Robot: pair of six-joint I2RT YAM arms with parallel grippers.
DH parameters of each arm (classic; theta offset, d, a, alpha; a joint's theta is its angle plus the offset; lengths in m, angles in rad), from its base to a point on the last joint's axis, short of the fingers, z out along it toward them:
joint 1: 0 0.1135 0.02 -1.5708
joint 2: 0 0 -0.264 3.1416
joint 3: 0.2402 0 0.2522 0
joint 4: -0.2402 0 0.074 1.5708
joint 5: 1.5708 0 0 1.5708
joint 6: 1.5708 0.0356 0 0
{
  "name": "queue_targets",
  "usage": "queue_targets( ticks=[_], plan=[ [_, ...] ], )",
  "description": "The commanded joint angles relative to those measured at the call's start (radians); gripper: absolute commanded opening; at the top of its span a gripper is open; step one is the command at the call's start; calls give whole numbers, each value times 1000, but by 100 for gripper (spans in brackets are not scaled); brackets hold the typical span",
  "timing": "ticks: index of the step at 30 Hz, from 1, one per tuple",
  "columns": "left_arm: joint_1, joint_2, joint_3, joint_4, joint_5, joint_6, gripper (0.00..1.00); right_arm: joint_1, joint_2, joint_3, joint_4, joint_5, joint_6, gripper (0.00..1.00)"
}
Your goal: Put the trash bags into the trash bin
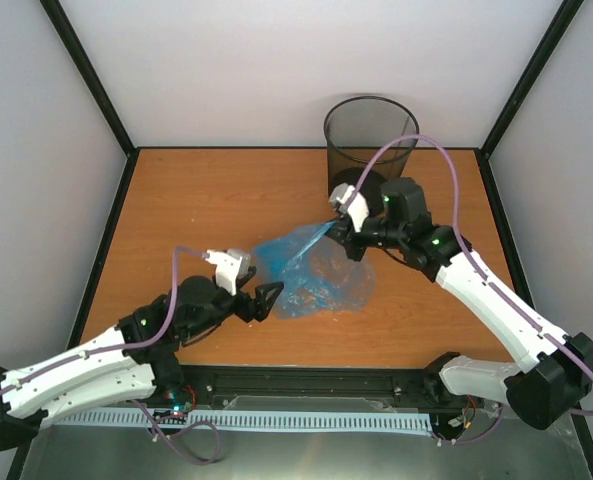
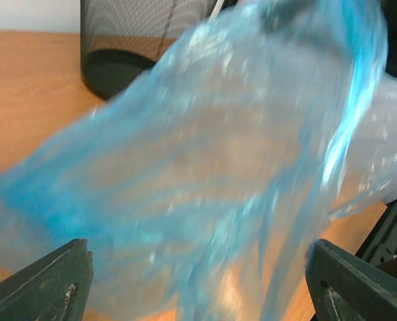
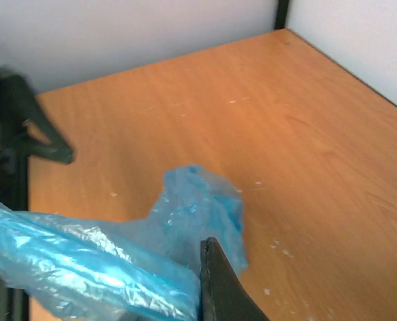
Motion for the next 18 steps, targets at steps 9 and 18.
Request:
queue_targets(
  ticks=[9,18],
  plan=[
    [-12,-17,-313,304,112,-18,86,-255,-54,-176,33,-75,68,3],
    [-14,119,-416,505,171,43,81,-300,-40,-242,-14,-81,43,3]
  ],
)
